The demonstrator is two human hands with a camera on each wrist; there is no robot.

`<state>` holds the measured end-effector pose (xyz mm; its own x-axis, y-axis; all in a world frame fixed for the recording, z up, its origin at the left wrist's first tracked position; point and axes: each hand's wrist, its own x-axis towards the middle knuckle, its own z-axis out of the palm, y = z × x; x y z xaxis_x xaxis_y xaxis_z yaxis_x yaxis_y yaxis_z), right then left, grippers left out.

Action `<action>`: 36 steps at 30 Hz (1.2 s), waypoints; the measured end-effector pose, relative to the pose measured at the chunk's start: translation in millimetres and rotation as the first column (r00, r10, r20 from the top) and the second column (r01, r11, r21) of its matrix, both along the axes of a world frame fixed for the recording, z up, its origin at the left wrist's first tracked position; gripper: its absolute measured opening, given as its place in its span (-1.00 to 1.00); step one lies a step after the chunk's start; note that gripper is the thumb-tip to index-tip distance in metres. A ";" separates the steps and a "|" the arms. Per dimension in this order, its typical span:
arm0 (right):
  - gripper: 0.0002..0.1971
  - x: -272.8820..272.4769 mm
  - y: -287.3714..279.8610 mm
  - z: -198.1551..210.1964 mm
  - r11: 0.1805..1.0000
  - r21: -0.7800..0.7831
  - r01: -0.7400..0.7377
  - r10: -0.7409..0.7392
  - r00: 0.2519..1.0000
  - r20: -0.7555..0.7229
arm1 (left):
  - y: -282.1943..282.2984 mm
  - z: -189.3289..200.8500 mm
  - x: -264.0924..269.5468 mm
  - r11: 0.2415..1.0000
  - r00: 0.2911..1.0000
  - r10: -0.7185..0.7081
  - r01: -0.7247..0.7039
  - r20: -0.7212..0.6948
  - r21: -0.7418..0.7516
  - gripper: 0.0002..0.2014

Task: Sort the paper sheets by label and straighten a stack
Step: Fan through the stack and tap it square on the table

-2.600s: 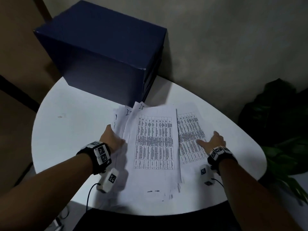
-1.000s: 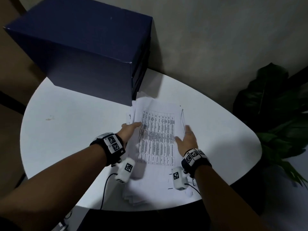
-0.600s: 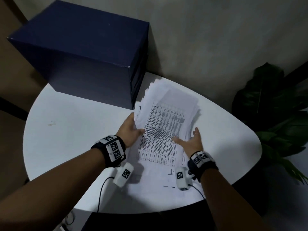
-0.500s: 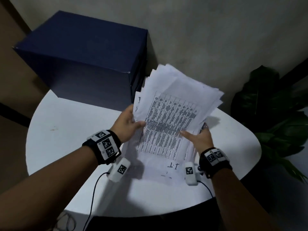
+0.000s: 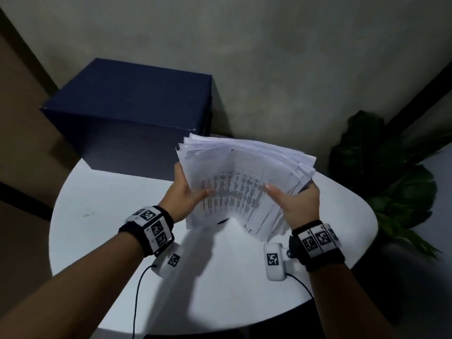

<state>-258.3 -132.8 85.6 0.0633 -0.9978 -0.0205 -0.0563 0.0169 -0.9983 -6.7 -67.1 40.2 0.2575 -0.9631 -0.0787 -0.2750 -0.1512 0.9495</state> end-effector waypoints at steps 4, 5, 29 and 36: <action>-0.78 5.3 -1.0 0.2 0.997 0.022 0.075 -0.074 0.995 -0.063 | -8.5 -5.5 -7.7 0.989 0.987 0.149 -0.150 -0.058 -0.005 -0.55; -0.80 4.8 -0.2 1.7 0.995 0.010 0.097 -0.097 0.994 -0.045 | -8.6 -3.5 -10.0 0.983 0.978 0.177 -0.180 -0.109 -0.021 -0.63; -0.71 34.8 21.1 44.9 0.861 -0.365 0.355 -0.331 0.935 0.127 | -13.2 70.0 -26.8 0.800 0.920 0.353 -0.392 -0.171 -0.455 -0.76; -0.72 32.4 20.2 36.7 0.883 -0.283 0.376 -0.350 0.927 0.137 | -15.7 69.0 -29.0 0.799 0.928 0.339 -0.371 -0.154 -0.474 -0.81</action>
